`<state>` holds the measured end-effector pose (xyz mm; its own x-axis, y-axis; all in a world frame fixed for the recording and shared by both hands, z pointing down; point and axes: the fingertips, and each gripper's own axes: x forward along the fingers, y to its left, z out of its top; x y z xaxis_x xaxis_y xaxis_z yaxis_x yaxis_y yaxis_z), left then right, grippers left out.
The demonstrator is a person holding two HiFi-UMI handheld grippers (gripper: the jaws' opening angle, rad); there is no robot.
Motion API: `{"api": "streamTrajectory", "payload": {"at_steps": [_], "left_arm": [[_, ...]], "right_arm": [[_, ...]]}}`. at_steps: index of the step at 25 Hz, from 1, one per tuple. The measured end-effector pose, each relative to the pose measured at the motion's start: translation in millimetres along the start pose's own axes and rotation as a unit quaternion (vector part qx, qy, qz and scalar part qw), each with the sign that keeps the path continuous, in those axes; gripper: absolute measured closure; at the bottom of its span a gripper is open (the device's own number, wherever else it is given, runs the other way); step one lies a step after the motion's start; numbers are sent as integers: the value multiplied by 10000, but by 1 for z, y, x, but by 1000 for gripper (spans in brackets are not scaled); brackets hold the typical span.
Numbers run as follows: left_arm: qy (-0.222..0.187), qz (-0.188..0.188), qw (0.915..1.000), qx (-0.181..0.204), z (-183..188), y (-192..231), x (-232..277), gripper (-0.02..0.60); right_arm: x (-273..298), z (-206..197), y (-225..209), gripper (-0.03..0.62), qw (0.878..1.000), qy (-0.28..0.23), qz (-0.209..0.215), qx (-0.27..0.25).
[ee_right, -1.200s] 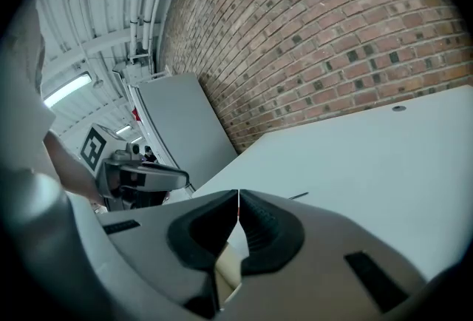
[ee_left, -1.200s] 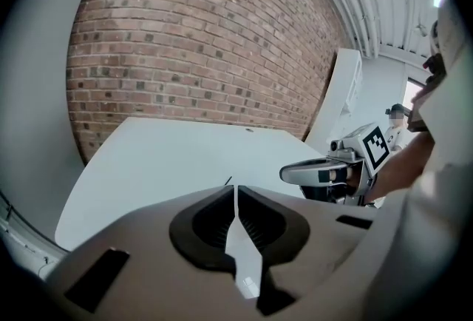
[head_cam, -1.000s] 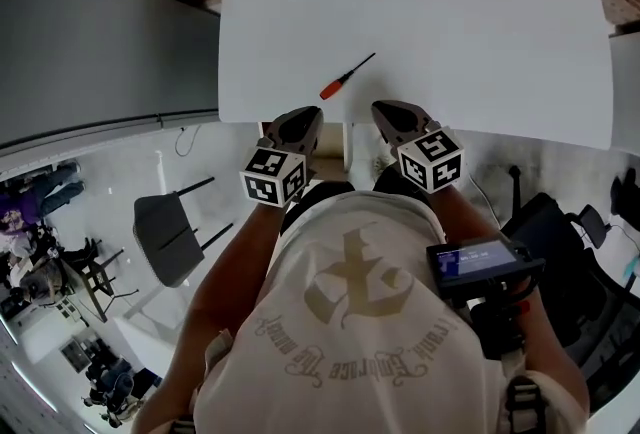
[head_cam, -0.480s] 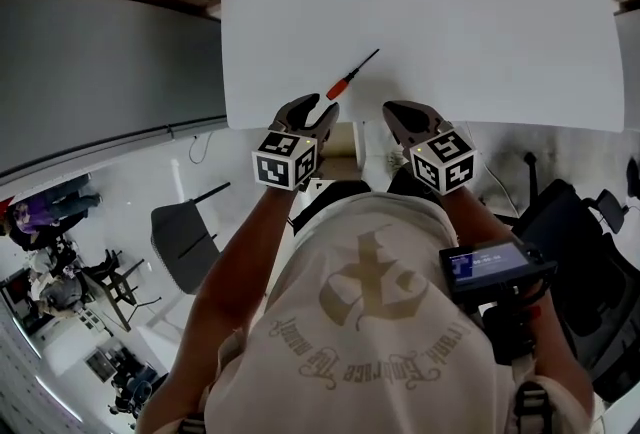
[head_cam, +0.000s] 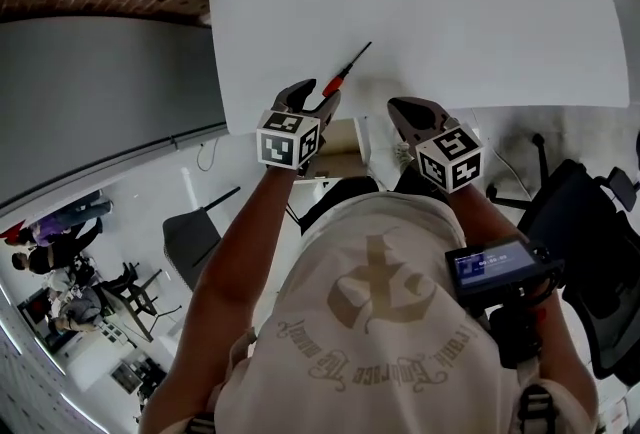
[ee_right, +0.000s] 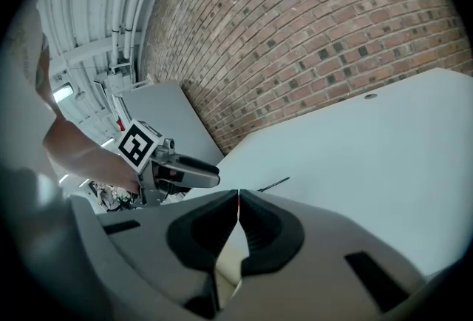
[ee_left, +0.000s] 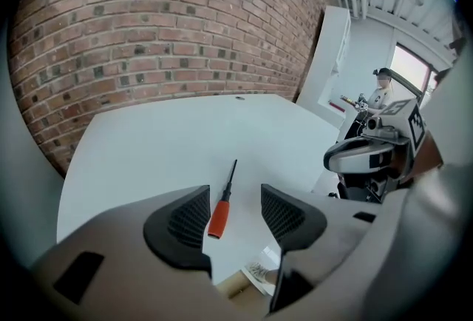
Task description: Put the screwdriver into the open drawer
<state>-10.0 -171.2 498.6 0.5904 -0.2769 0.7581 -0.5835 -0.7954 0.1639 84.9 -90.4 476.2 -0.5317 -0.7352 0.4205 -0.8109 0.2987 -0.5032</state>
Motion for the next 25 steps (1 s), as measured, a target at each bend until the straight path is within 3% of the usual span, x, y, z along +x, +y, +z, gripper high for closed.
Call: {"api": "streamTrajectory", "payload": {"at_steps": [14,25], "left_arm": [[969,-351,9938,410,-17,9,42,365],[1767,-401,9804,780,-27,21,67,390]], "right_arm": [[-20,-11,-16,571,9988,-83,-346,327],[-31,-16,-32,571,9962,-219,-626,562]]}}
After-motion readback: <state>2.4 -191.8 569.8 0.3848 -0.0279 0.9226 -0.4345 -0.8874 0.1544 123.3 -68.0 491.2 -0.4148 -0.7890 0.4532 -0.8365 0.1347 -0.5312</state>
